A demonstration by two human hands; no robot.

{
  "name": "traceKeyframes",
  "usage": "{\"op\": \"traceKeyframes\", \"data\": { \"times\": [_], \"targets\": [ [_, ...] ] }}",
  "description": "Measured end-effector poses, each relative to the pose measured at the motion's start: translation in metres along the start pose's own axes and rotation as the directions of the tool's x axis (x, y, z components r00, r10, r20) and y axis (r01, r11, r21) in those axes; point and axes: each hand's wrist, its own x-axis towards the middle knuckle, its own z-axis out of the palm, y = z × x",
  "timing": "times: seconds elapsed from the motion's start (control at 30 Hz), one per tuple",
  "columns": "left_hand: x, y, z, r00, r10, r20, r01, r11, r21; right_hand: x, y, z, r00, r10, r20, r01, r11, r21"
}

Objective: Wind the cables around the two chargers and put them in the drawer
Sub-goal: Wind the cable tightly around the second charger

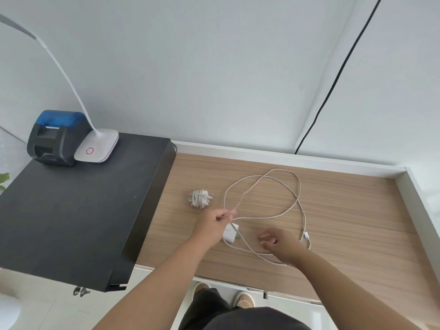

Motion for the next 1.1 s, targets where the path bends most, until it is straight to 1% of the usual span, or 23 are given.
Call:
{"op": "traceKeyframes", "data": {
  "times": [0.03, 0.07, 0.1, 0.13, 0.17, 0.2, 0.3, 0.33, 0.37, 0.47, 0.57, 0.63, 0.73, 0.83, 0.87, 0.9, 0.93, 0.97, 1.0, 1.03, 1.1],
  "targets": [
    [-0.001, 0.004, 0.0, 0.992, -0.124, 0.006, 0.123, 0.973, -0.194, -0.002, 0.004, -0.002, 1.0, 0.01, -0.014, -0.01, 1.0, 0.01],
    [-0.003, 0.006, -0.001, 0.977, -0.213, 0.023, 0.207, 0.911, -0.355, -0.005, 0.008, -0.004, 1.0, 0.018, -0.023, -0.018, 1.0, 0.016],
    [-0.003, 0.005, -0.001, 0.967, -0.254, 0.026, 0.24, 0.873, -0.425, -0.007, 0.012, -0.006, 1.0, 0.018, -0.024, -0.018, 1.0, 0.019],
    [-0.005, 0.004, -0.002, 0.961, -0.275, 0.033, 0.261, 0.86, -0.438, -0.01, 0.015, -0.007, 1.0, 0.008, -0.02, -0.007, 1.0, 0.026],
    [-0.008, 0.001, -0.001, 0.961, -0.276, 0.034, 0.266, 0.877, -0.401, -0.013, 0.017, -0.007, 1.0, -0.008, -0.012, 0.008, 1.0, 0.029],
    [-0.011, -0.001, 0.0, 0.965, -0.262, 0.035, 0.259, 0.91, -0.326, -0.017, 0.019, -0.007, 1.0, -0.023, -0.006, 0.023, 0.999, 0.033],
    [-0.014, -0.012, 0.008, 0.981, -0.193, 0.017, 0.193, 0.981, -0.008, -0.025, 0.022, -0.004, 0.999, -0.044, -0.012, 0.044, 0.998, 0.046],
    [-0.013, -0.014, 0.01, 0.986, -0.164, 0.026, 0.16, 0.982, 0.104, -0.026, 0.024, -0.003, 0.999, -0.039, -0.028, 0.04, 0.998, 0.052],
    [-0.012, -0.015, 0.011, 0.986, -0.151, 0.065, 0.135, 0.969, 0.205, -0.027, 0.025, -0.001, 0.998, -0.028, -0.051, 0.031, 0.998, 0.059],
    [-0.008, -0.013, 0.011, 0.955, -0.179, 0.236, 0.064, 0.903, 0.425, -0.033, 0.03, -0.001, 0.992, 0.004, -0.128, 0.005, 0.998, 0.068],
    [-0.007, -0.007, 0.017, 0.931, -0.181, 0.317, -0.011, 0.854, 0.52, -0.038, 0.04, -0.007, 0.986, 0.028, -0.163, -0.015, 0.997, 0.082],
    [-0.007, -0.003, 0.025, 0.936, -0.148, 0.32, -0.065, 0.819, 0.571, -0.042, 0.047, -0.013, 0.984, 0.062, -0.165, -0.046, 0.994, 0.1],
    [-0.008, 0.005, 0.038, 0.95, -0.113, 0.292, -0.077, 0.82, 0.568, -0.044, 0.056, -0.022, 0.973, 0.131, -0.189, -0.11, 0.987, 0.114],
    [-0.009, 0.015, 0.04, 0.951, -0.129, 0.28, -0.054, 0.825, 0.563, -0.044, 0.055, -0.03, 0.953, 0.212, -0.217, -0.209, 0.977, 0.036],
    [-0.01, 0.02, 0.038, 0.948, -0.137, 0.286, -0.051, 0.823, 0.565, -0.045, 0.05, -0.033, 0.951, 0.203, -0.232, -0.193, 0.979, 0.062],
    [-0.011, 0.026, 0.034, 0.945, -0.135, 0.298, -0.058, 0.827, 0.559, -0.047, 0.042, -0.036, 0.957, 0.152, -0.249, -0.131, 0.986, 0.099],
    [-0.011, 0.032, 0.029, 0.942, -0.122, 0.312, -0.072, 0.837, 0.543, -0.05, 0.031, -0.041, 0.96, 0.047, -0.277, -0.017, 0.994, 0.11],
    [-0.012, 0.04, 0.024, 0.942, -0.09, 0.323, -0.101, 0.841, 0.531, -0.051, 0.019, -0.045, 0.953, -0.065, -0.296, 0.091, 0.993, 0.075],
    [-0.013, 0.047, 0.02, 0.944, -0.055, 0.325, -0.135, 0.834, 0.535, -0.051, 0.007, -0.049, 0.942, -0.154, -0.299, 0.168, 0.986, 0.023],
    [-0.015, 0.055, 0.015, 0.947, -0.012, 0.321, -0.174, 0.82, 0.545, -0.049, -0.004, -0.053, 0.934, -0.213, -0.287, 0.215, 0.976, -0.026],
    [-0.019, 0.072, 0.006, 0.954, 0.057, 0.295, -0.214, 0.817, 0.535, -0.042, -0.021, -0.058, 0.925, -0.263, -0.275, 0.249, 0.965, -0.083]
  ]
}}
